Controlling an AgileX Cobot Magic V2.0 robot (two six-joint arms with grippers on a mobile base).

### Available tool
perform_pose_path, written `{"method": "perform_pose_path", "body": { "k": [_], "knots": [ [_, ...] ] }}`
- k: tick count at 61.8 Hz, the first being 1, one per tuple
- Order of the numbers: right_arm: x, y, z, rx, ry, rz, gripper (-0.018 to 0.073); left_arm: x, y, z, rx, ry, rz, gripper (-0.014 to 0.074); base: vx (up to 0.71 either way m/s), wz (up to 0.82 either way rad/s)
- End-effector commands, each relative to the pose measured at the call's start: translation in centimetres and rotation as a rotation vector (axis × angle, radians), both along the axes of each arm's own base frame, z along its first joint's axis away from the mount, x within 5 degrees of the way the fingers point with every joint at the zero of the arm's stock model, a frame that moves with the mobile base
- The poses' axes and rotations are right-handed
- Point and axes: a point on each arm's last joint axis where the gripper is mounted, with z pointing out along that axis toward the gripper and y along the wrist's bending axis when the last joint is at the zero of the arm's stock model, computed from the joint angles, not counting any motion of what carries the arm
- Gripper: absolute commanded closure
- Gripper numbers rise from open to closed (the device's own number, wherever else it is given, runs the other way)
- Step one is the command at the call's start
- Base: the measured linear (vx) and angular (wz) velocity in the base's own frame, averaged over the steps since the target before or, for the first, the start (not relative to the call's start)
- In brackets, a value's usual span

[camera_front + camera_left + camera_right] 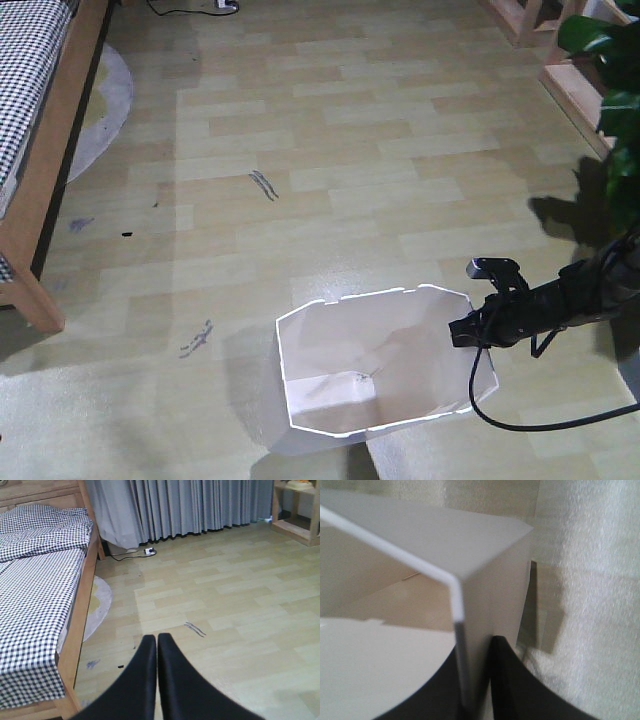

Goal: Move trash bin to bedside with robot
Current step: 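Hold the bin in the right gripper while the base turns toward the bed, then carry the held bin forward toward the curtains beside the bed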

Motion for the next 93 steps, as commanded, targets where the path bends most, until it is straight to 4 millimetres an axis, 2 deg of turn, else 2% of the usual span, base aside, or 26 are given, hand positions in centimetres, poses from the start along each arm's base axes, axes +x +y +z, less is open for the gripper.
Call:
{"method": "perform_pose_path", "body": {
  "k": [1,61,93],
  "knots": [
    [1.6,1.21,4.11,0.212,-0.083,-0.005,0.0566,0.12,-0.14,-0.27,-0.012,-0.054,-0.015,0.0602,0.38,0.12],
    [1.6,1.21,4.11,0.212,-0.083,-0.005,0.0566,0.12,-0.14,-0.27,-0.012,-0.054,-0.015,0.0602,0.42,0.16],
    [1.6,1.24,4.1,0.212,-0.083,-0.004,0.0566,0.12,-0.14,-0.27,-0.012,-0.054,-0.015,0.0602,0.46,-0.02]
  ]
}}
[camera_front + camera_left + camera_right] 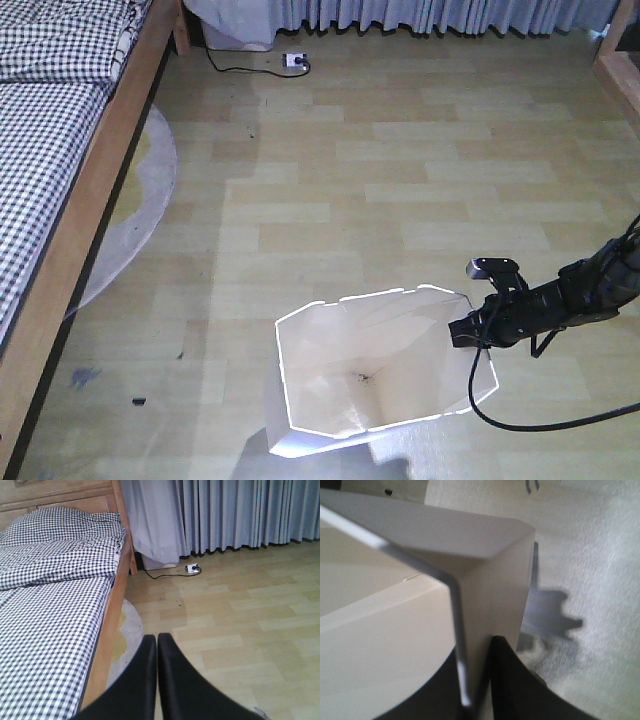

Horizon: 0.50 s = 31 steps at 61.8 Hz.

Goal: Move trash bin to bedside with robot
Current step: 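Carry the held bin forward toward the curtains beside the bed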

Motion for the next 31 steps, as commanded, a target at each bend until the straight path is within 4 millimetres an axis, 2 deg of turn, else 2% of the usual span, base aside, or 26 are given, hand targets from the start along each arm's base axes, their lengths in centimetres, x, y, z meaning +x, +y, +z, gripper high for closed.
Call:
{"method": "perform_pose_path", "body": {
  "k": [1,31],
  "knots": [
    [1.6,1.26,4.11,0.214,-0.083,-0.004,0.0566,0.12,-0.14,-0.27,-0.012,-0.054,-0.015,0.0602,0.47,-0.04],
    [1.6,1.26,4.11,0.214,-0.083,-0.004,0.0566,0.12,-0.14,-0.27,-0.012,-0.054,-0.015,0.0602,0.47,0.03]
  ]
}}
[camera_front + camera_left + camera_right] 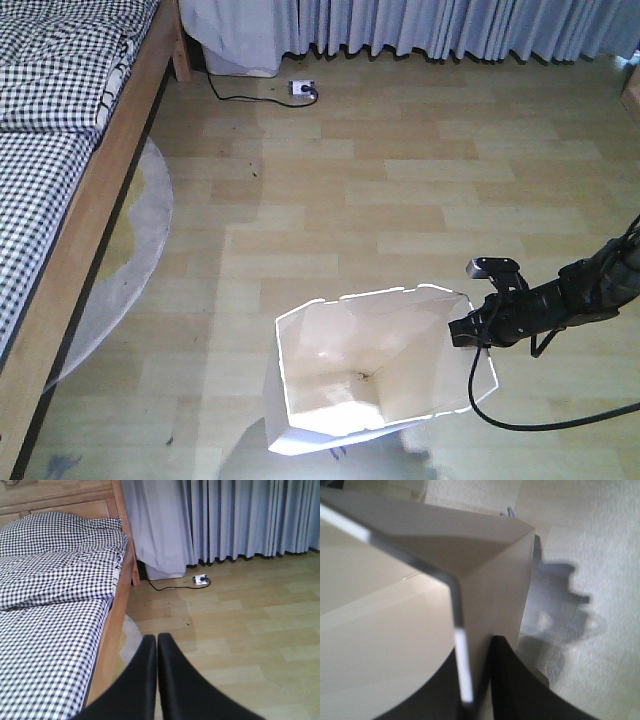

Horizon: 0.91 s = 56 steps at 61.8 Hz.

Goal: Move trash bin to bedside with robot
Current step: 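Carry the held bin forward toward the curtains beside the bed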

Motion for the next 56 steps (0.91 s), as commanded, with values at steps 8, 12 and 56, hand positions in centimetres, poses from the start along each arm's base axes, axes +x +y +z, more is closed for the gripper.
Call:
{"method": "perform_pose_path", "body": {
  "k": [8,12,56],
  "knots": [
    [1.59,1.26,4.11,0.214,-0.083,-0.002,0.0566,0.12,-0.14,-0.27,-0.012,-0.054,-0.015,0.0602,0.43,0.05],
    [1.59,1.26,4.11,0.214,-0.083,-0.002,0.0566,0.12,-0.14,-0.27,-0.012,-0.054,-0.015,0.0602,0.43,0.04],
    [1.59,1.27,4.12,0.215,-0.083,-0.002,0.0566,0.12,-0.14,-0.27,-0.012,-0.054,-0.015,0.0602,0.44,-0.02]
  ]
}}
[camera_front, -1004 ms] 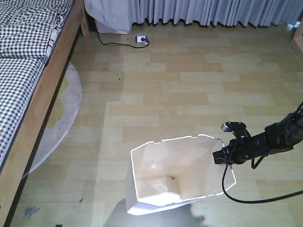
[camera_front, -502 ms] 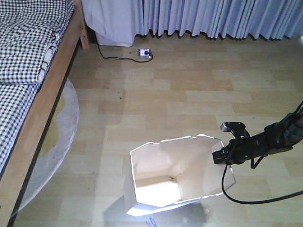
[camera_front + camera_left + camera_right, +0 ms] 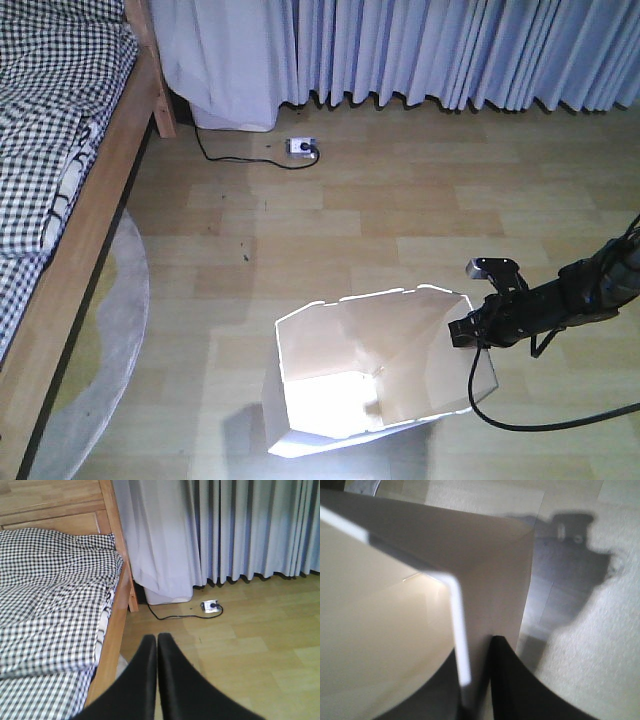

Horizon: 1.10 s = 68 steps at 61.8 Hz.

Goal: Move trash bin to bedside with robot
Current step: 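Carry the held bin forward toward the curtains beside the bed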

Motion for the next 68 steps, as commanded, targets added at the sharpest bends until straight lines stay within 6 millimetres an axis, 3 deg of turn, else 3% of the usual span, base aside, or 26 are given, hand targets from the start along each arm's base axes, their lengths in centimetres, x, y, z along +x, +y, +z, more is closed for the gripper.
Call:
{"method": "perform_pose_path", "body": {
  "k": [1,68],
  "knots": [
    [1.59,1.26,4.12,0.214,-0.083,-0.002,0.0566,0.12,-0.14,-0.27,-0.012,-0.054,-0.015,0.0602,0.44,0.01],
    [1.59,1.26,4.12,0.214,-0.083,-0.002,0.0566,0.12,-0.14,-0.27,-0.012,-0.054,-0.015,0.0602,0.39,0.02]
  ]
}}
